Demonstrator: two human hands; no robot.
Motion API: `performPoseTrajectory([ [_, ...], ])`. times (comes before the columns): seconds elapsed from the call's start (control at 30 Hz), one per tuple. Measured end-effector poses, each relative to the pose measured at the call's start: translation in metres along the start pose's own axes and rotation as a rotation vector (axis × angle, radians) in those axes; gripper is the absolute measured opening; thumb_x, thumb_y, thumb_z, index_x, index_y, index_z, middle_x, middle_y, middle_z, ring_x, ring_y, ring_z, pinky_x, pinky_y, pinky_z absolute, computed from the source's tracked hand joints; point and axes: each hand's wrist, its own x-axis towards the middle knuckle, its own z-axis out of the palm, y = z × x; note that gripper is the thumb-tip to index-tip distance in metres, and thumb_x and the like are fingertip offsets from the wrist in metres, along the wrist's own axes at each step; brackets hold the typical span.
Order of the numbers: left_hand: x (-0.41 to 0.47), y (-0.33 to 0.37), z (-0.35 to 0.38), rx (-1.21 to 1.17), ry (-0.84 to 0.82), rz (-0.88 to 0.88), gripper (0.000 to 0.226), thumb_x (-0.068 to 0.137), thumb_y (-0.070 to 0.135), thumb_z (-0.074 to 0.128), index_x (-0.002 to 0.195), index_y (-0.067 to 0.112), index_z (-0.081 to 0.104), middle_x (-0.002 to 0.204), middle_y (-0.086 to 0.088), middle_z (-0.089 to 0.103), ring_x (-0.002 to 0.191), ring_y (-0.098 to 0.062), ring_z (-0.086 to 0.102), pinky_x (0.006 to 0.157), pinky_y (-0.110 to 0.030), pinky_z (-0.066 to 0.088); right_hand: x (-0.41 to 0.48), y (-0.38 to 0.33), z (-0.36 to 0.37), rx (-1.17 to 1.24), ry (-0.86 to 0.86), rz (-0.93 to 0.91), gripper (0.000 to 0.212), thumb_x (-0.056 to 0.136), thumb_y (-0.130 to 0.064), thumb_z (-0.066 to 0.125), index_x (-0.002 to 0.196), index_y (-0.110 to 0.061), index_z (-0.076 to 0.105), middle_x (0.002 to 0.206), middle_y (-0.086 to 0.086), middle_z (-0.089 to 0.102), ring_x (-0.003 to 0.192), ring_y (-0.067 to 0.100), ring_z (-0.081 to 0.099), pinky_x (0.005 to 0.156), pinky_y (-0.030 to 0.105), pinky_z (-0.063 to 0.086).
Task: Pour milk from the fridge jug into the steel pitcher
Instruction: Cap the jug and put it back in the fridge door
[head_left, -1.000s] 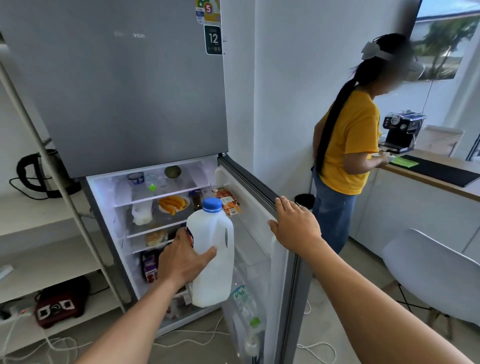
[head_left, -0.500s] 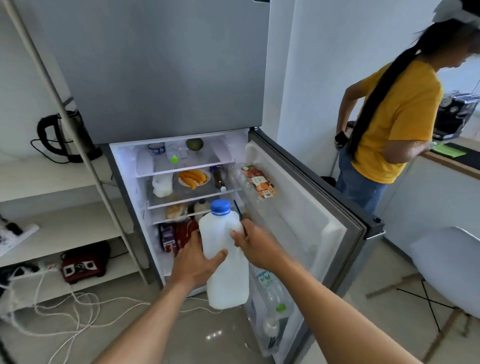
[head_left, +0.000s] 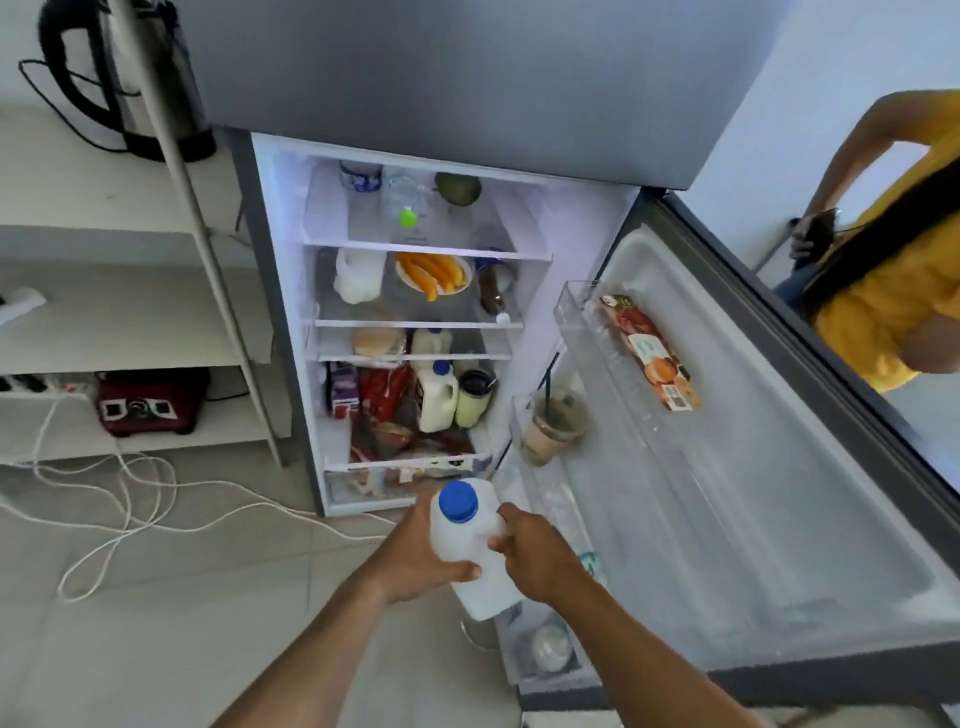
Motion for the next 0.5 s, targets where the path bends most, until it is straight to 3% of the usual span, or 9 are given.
performPoseTrajectory([
  [0.1, 0.028, -0.022, 0.004, 0.008, -0.015, -0.016, 0.108, 0.049, 0.031, 0.096, 0.14, 0.032, 0.039, 0.137, 0.003, 0.049, 0.125, -0.019, 0.054, 0.101, -0.046, 0.052, 0.026, 0.012, 0.011, 0.003, -0.021, 0.044, 0.017, 0.094, -0.016, 0.054, 0.111, -0.013, 0.053, 0.109, 0.009, 0.065, 0.097, 0.024, 0.061, 0.083, 0.033, 0.051],
  [0.2, 0.055, -0.039, 0.01, 0.044, 0.024, -0.041, 0.105, 0.047, 0.038, 0.091, 0.137, 0.04, 0.037, 0.131, 0.011, 0.046, 0.118, -0.015, 0.056, 0.098, -0.04, 0.053, 0.046, 0.026, 0.019, 0.045, -0.012, 0.089, 0.016, 0.094, -0.014, 0.055, 0.11, -0.014, 0.057, 0.109, 0.007, 0.067, 0.093, 0.019, 0.061, 0.083, 0.033, 0.052],
  [0.27, 0.067, -0.048, 0.017, 0.035, 0.063, -0.048, 0.1, 0.046, 0.041, 0.087, 0.132, 0.044, 0.035, 0.129, 0.011, 0.045, 0.115, -0.015, 0.056, 0.095, -0.033, 0.052, 0.054, 0.031, 0.022, 0.086, 0.033, 0.116, 0.022, 0.096, -0.019, 0.053, 0.118, -0.017, 0.058, 0.116, 0.004, 0.066, 0.102, 0.018, 0.061, 0.09, 0.032, 0.051],
  [0.4, 0.097, -0.071, 0.031, -0.035, 0.16, -0.085, 0.105, 0.041, 0.043, 0.086, 0.134, 0.035, 0.038, 0.128, 0.008, 0.046, 0.112, -0.014, 0.056, 0.088, -0.027, 0.051, 0.075, 0.046, 0.022, -0.002, 0.194, 0.193, 0.031, 0.099, -0.031, 0.047, 0.128, -0.024, 0.052, 0.131, -0.002, 0.056, 0.118, 0.015, 0.053, 0.1, 0.028, 0.042],
  [0.5, 0.121, -0.083, 0.04, -0.096, 0.224, -0.13, 0.106, 0.043, 0.036, 0.09, 0.136, 0.026, 0.041, 0.127, 0.006, 0.049, 0.11, -0.015, 0.057, 0.09, -0.034, 0.056, 0.086, 0.061, 0.019, -0.066, 0.185, 0.299, 0.038, 0.1, -0.033, 0.043, 0.136, -0.021, 0.045, 0.142, 0.0, 0.048, 0.128, 0.017, 0.046, 0.106, 0.028, 0.036],
])
